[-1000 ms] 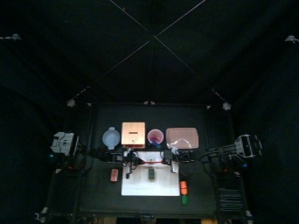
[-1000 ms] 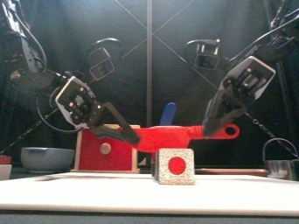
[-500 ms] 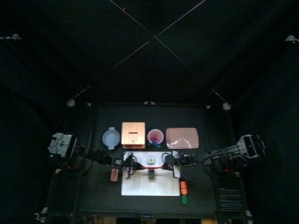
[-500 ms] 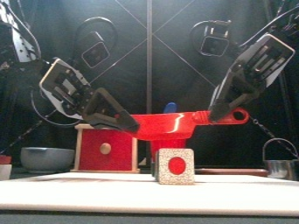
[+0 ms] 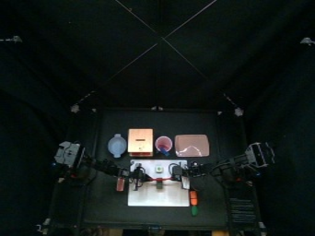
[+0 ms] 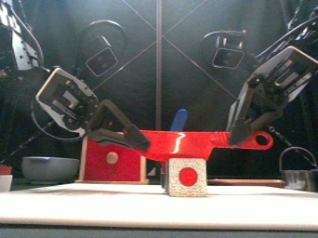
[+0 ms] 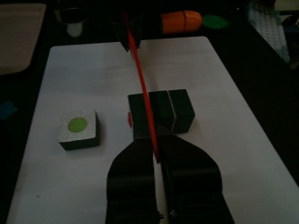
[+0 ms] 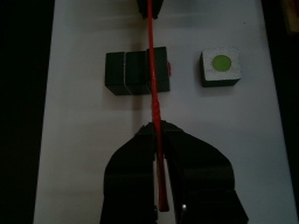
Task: Cut the sushi into 4 pieces with the knife
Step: Cut the sushi into 4 pieces
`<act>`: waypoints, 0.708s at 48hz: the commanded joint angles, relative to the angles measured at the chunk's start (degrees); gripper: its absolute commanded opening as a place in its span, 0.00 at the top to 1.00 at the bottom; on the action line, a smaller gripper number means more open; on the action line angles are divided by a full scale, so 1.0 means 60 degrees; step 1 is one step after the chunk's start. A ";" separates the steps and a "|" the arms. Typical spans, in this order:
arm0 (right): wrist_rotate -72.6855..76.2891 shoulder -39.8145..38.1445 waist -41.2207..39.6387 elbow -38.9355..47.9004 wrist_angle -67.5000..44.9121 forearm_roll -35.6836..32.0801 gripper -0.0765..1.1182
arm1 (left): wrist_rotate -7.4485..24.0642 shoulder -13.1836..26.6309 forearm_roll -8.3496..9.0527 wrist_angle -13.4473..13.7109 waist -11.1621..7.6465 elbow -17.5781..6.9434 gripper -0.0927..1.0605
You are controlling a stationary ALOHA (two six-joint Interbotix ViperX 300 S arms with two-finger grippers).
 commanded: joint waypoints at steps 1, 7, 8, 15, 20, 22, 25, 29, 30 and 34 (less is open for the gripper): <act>-0.0015 0.0264 -0.0044 -0.0234 -0.0073 0.0029 0.84 | 0.0029 0.0146 -0.0044 0.0029 -0.0132 -0.0220 0.72; -0.0015 0.0439 -0.0044 -0.0293 -0.0073 0.0029 0.84 | 0.0029 0.0278 -0.0146 0.0044 -0.0132 -0.0220 0.72; -0.0015 0.0439 -0.0044 -0.0293 -0.0073 0.0029 0.85 | 0.0029 0.0293 -0.0161 0.0044 -0.0146 -0.0220 0.72; 0.0000 0.0674 0.0029 -0.0322 -0.0073 0.0088 0.84 | 0.0029 0.0527 -0.0264 0.0234 -0.0176 -0.0234 0.72; -0.0015 0.0923 0.0044 -0.0352 -0.0073 0.0176 0.84 | 0.0044 0.0776 -0.0366 0.0469 -0.0176 -0.0293 0.72; -0.0015 0.1040 0.0029 -0.0381 -0.0073 0.0176 0.84 | 0.0059 0.0864 -0.0425 0.0571 -0.0176 -0.0337 0.72; -0.0015 0.1172 0.0000 -0.0396 -0.0073 0.0161 0.84 | 0.0103 0.1040 -0.0527 0.0688 -0.0117 -0.0425 0.72; -0.0015 0.1245 0.0000 -0.0396 -0.0088 0.0146 0.84 | 0.0117 0.1172 -0.0601 0.0718 -0.0088 -0.0542 0.72; -0.0015 0.1245 0.0000 -0.0396 -0.0073 0.0146 0.84 | 0.0117 0.1187 -0.0601 0.0732 -0.0073 -0.0571 0.72; -0.0029 0.1187 -0.0132 -0.0381 -0.0073 0.0117 0.85 | 0.0146 0.1187 -0.0571 0.0732 0.0029 -0.0601 0.72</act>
